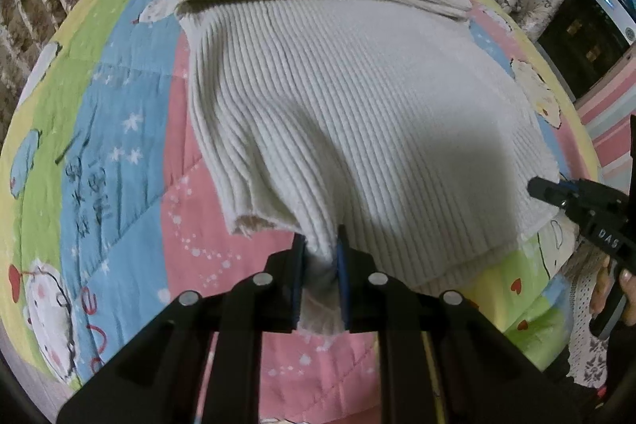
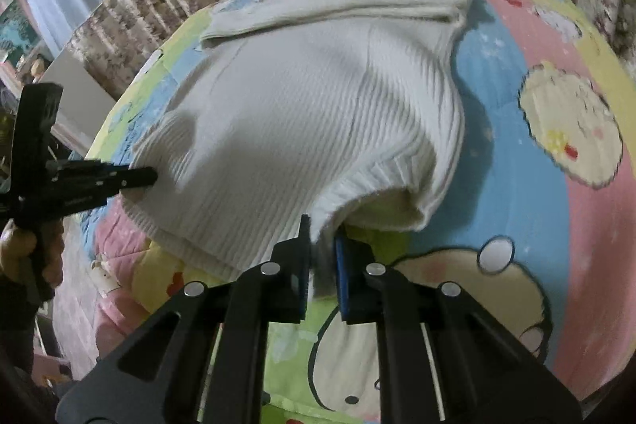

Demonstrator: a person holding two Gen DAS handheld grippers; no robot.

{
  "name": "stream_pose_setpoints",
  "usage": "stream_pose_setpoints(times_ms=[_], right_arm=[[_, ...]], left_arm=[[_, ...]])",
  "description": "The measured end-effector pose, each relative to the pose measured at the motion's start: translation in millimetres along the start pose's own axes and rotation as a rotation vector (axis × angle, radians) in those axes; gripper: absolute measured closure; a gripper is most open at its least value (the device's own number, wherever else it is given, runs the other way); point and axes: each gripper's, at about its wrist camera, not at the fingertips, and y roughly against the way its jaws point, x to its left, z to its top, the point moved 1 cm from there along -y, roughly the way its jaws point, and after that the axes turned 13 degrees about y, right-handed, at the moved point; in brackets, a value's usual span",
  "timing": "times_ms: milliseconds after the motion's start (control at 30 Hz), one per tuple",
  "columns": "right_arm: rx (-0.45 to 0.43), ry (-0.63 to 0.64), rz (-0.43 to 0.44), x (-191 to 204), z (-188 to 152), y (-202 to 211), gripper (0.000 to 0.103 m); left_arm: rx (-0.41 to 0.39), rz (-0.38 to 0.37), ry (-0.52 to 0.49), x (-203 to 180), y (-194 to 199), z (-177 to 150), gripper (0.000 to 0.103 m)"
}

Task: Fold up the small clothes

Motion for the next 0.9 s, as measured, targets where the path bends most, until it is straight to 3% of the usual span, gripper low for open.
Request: stream_pose_setpoints(times_ms=[367, 633, 900], right_arm=[[-0.120, 0.071, -0.035, -28, 77, -10, 0.092], [-0.195, 0.041, -0.071, -90, 165, -36, 0.092], [-0.174, 0.096, -0.109, -127, 230, -83, 0.092]], left_arm=[[-0.145, 0.012, -0.042, 4, 13, 58, 0.088], [-0.248, 0.020, 0.022, 20, 0, 146, 0.089], [-0.289, 0.046, 0.038, 22, -29, 242, 0.089]])
